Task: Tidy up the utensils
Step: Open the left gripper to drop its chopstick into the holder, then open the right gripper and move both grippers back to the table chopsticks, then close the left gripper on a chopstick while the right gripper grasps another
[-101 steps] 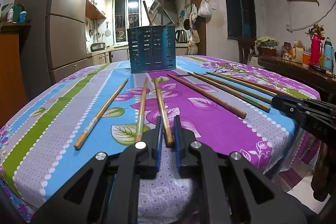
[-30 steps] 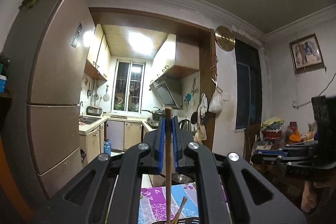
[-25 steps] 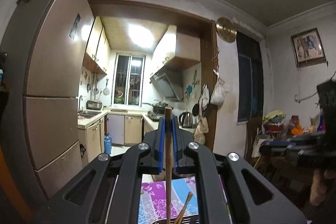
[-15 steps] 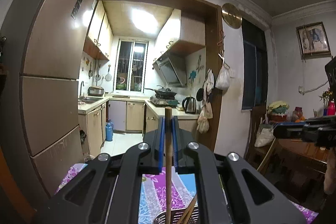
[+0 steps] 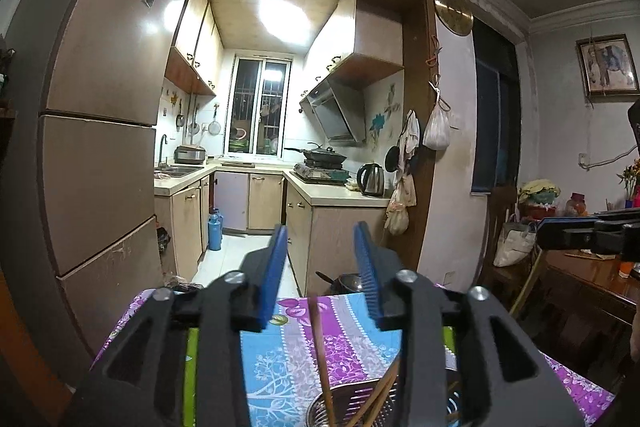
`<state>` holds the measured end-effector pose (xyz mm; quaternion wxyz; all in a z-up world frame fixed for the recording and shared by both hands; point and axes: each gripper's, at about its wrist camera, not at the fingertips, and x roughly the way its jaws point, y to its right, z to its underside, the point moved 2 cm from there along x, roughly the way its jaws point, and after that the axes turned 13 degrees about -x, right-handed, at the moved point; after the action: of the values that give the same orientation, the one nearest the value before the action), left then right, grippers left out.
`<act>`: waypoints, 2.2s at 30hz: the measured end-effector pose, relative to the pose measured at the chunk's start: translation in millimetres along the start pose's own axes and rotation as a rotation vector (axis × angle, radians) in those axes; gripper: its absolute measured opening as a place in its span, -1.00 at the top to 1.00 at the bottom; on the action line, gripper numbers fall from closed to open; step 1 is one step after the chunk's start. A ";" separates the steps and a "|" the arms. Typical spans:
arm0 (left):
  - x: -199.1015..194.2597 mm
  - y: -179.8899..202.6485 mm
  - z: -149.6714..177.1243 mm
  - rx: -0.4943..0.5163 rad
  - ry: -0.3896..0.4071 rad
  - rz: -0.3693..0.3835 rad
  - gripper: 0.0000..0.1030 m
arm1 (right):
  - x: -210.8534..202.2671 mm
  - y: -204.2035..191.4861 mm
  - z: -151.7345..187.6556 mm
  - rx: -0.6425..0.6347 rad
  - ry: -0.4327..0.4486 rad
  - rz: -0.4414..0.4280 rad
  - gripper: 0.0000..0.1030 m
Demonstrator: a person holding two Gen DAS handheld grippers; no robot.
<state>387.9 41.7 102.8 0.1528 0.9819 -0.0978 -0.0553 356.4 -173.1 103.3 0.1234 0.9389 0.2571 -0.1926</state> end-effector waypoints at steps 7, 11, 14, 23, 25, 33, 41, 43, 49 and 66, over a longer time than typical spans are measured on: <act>-11.0 -0.9 -8.1 0.002 0.008 -0.012 0.22 | -15.5 6.6 -2.5 0.014 0.038 0.026 0.82; -43.5 4.5 -21.7 0.016 0.032 -0.011 0.10 | -41.3 10.5 -5.6 0.021 0.075 0.049 0.78; -92.6 16.8 -28.1 0.054 0.063 0.012 -0.11 | -82.4 3.8 -5.5 -0.013 0.137 0.076 0.74; -255.3 35.7 100.1 0.188 -0.096 0.115 -0.44 | -221.5 -64.1 116.0 -0.024 0.290 0.128 0.21; -275.4 23.7 146.4 0.169 -0.167 0.086 -0.44 | -231.1 -80.4 158.7 -0.009 0.265 0.150 0.21; -286.9 -10.1 253.0 0.113 -0.367 -0.026 0.15 | -241.2 -136.8 295.6 0.039 0.116 0.188 0.21; -281.7 0.8 288.7 0.144 -0.370 -0.013 0.42 | -233.2 -144.5 355.1 0.061 0.020 0.193 0.38; -280.5 1.5 289.8 0.137 -0.358 -0.022 0.42 | -228.9 -141.6 365.0 0.070 0.002 0.191 0.40; -281.7 -0.9 291.7 0.114 -0.321 -0.034 0.42 | -212.9 -124.3 385.5 0.087 -0.041 0.192 0.56; -283.9 1.2 296.2 0.102 -0.268 -0.050 0.43 | -204.1 -117.9 400.0 0.086 0.012 0.128 0.71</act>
<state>70.0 14.3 -155.0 0.0871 0.9743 -0.0954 -0.1846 12.6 -295.5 -183.7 0.0932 0.9591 0.1887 -0.1894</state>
